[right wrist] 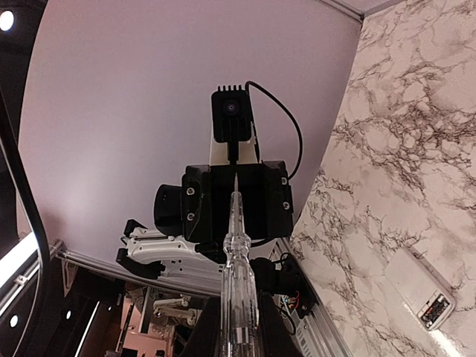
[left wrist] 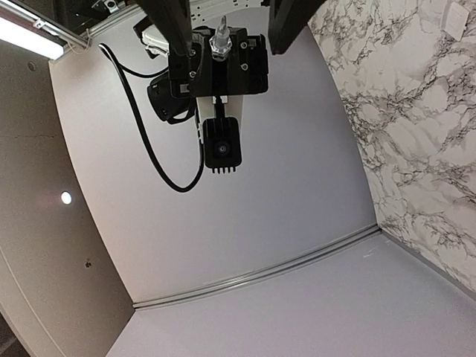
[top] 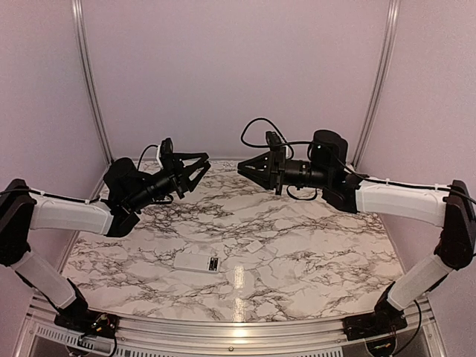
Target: Unload the batteries from the remote control
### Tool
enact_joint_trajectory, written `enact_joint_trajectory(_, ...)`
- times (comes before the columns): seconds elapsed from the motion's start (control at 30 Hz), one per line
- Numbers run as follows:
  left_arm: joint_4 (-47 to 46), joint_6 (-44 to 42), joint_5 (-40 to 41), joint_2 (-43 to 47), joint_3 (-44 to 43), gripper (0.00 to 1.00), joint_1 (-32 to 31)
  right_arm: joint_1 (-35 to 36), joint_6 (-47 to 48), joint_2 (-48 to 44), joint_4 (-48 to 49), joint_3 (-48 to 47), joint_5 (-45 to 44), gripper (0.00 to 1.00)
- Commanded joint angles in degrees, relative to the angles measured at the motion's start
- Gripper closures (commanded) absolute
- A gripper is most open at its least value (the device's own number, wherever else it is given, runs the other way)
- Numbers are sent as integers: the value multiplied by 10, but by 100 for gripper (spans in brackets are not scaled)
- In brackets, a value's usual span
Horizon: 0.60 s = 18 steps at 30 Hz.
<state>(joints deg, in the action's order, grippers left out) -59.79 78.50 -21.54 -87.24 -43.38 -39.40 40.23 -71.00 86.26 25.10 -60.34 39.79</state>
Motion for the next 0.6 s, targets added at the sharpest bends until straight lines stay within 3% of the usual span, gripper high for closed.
enact_joint_trajectory(0.0, 27, -29, 4, 34, 22, 29, -2, -2, 73, -15, -88, -49, -10, 100)
enact_joint_trajectory(0.07, 61, -49, 16, 65, 33, 13, -2, -2, 124, -27, -145, -60, -23, 100)
enact_joint_trajectory(0.13, 95, -69, 28, 92, 44, 3, -2, -2, 148, -37, -179, -63, -25, 100)
enact_joint_trajectory(0.33, 200, -117, 43, 168, 82, 1, -1, -3, 199, -55, -266, -71, -31, 100)
enact_joint_trajectory(0.57, 486, -246, 98, 257, 70, 3, -1, -2, 313, -51, -447, -123, -54, 100)
